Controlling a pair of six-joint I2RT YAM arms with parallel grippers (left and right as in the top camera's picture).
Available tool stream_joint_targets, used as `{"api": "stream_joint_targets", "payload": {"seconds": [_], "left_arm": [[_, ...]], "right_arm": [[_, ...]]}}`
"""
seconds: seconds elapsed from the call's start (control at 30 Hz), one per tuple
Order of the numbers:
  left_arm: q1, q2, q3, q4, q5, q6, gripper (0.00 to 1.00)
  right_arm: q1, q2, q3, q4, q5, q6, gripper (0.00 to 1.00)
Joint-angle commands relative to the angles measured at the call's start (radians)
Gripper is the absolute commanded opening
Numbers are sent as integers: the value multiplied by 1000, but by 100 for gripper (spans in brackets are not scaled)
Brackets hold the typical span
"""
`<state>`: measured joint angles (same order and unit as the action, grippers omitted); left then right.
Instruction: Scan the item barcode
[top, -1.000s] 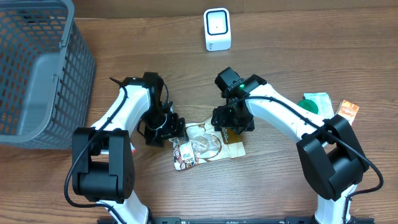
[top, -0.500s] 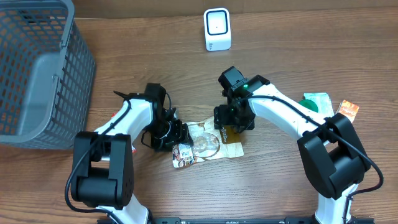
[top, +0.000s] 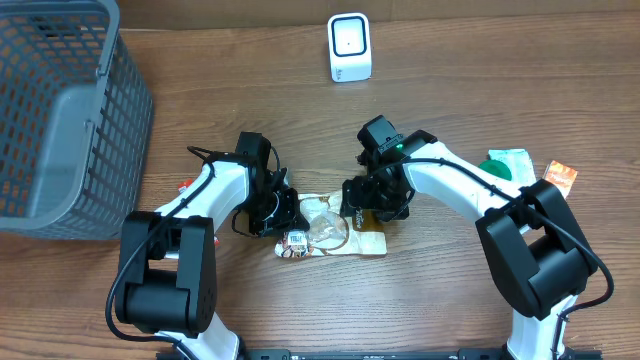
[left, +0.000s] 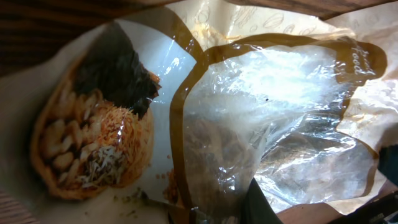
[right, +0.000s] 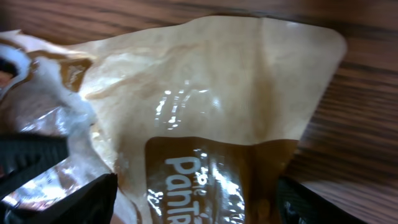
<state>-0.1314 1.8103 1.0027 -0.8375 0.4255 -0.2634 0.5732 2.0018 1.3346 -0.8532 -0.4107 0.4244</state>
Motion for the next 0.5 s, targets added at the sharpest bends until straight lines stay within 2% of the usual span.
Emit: {"api": "stream_joint_targets", "payload": {"seconds": [0.0,0.17,0.27,0.47], "left_arm": [[-8,20,-21,6,-42,-9,4],[-5,20,-17,7,-39,11,4],[2,20,3,4,-32,18,4],[27,19,68,3,176,79,4]], "right_arm": [[-40,-10,1,5,-131,-90,84],[-154,-28,8,-39,-358,-249,88],[-214,-39,8,-88,-380,-312,92],[-249,-40,7,-152,-376,-400,95]]}}
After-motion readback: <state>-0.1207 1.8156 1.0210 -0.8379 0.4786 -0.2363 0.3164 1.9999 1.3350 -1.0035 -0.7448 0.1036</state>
